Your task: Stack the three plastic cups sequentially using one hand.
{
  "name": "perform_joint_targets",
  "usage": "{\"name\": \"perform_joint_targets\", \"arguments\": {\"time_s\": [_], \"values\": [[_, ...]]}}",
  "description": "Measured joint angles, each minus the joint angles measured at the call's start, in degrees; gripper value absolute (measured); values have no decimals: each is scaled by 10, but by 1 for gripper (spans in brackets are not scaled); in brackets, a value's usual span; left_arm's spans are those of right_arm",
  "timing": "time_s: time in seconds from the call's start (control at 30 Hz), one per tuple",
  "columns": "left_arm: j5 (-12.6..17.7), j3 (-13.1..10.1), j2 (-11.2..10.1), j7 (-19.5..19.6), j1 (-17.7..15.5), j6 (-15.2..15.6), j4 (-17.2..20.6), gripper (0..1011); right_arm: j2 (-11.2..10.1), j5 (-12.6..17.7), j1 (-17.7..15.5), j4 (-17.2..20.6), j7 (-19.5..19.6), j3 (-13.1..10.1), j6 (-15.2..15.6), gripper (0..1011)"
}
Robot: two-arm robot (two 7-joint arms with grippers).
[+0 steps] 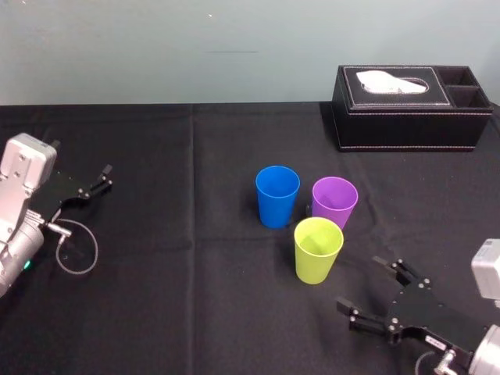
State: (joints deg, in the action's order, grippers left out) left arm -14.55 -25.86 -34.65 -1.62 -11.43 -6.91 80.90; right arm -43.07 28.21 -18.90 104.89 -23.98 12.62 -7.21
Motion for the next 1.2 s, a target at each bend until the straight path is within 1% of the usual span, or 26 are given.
{"name": "perform_joint_targets", "arguments": {"time_s": [0.13, 0.2, 0.23, 0.37, 0.63, 0.73, 0.77, 0.87, 1.03, 1.2], "values": [[0, 0, 0, 0, 0, 0, 0, 1011, 13, -12, 11, -2, 0, 9, 9, 1003], [0, 0, 0, 0, 0, 0, 0, 1011, 25, -23, 21, -7, 1, 15, 16, 1003], [0, 0, 0, 0, 0, 0, 0, 1011, 25, -23, 21, -7, 1, 15, 16, 1003], [0, 0, 0, 0, 0, 0, 0, 1011, 43, -36, 34, -17, 3, 22, 23, 1003], [0, 0, 0, 0, 0, 0, 0, 1011, 71, -58, 48, -28, 14, 25, 25, 1003], [0, 0, 0, 0, 0, 0, 0, 1011, 87, -69, 55, -32, 22, 25, 26, 1003], [0, 0, 0, 0, 0, 0, 0, 1011, 87, -69, 55, -32, 22, 25, 26, 1003], [0, 0, 0, 0, 0, 0, 0, 1011, 101, -78, 63, -36, 27, 27, 31, 1003], [0, 0, 0, 0, 0, 0, 0, 1011, 117, -90, 70, -43, 32, 30, 35, 1003], [0, 0, 0, 0, 0, 0, 0, 1011, 135, -110, 78, -51, 41, 33, 36, 1003]]}}
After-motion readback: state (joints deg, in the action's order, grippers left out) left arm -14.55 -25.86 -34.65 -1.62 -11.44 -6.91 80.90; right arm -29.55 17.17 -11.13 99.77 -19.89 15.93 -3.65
